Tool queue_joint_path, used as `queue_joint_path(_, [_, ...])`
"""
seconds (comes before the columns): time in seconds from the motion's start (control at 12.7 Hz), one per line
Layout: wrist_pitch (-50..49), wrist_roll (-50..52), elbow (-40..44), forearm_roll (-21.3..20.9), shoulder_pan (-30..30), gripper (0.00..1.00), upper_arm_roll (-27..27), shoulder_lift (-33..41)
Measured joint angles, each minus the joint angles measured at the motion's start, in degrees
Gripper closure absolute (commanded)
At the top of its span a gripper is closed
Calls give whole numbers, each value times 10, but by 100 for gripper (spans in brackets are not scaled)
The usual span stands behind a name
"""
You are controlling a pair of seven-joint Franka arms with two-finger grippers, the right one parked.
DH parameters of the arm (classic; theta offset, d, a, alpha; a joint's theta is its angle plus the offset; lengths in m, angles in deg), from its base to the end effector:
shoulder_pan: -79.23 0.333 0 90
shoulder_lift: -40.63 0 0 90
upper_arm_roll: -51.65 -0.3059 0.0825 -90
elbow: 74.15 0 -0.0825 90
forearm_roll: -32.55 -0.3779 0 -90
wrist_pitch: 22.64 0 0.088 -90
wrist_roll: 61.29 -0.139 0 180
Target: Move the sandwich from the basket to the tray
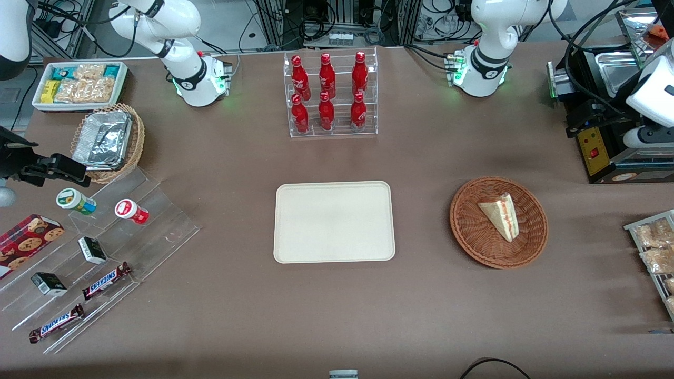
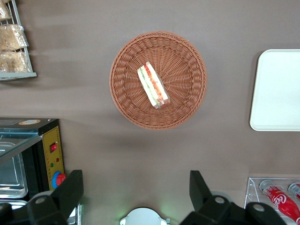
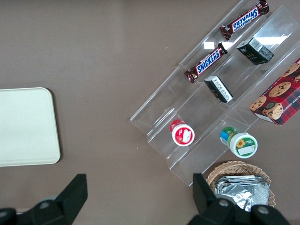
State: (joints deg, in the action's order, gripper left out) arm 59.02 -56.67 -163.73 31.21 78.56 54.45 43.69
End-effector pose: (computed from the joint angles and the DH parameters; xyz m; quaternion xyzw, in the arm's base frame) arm 0.5134 -0.0283 0.6022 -0.9990 -0.0113 0.0414 0.0159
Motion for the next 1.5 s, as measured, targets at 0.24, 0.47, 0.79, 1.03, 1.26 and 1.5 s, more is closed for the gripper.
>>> queue_joint_path(0.24, [0, 0, 0, 0, 0, 0, 0, 1])
queue_joint_path(0.47, [4, 0, -18, -2, 0, 0, 0, -1])
queue_joint_path(0.79, [104, 5, -126, -4, 1, 0, -11, -3])
queue_joint_path(1.03, [202, 45, -213, -4, 3, 0, -22, -1])
queue_joint_path(1.26, [311, 98, -296, -4, 3, 0, -22, -2])
queue_joint_path(1.5, [391, 159, -355, -4, 2, 0, -22, -7])
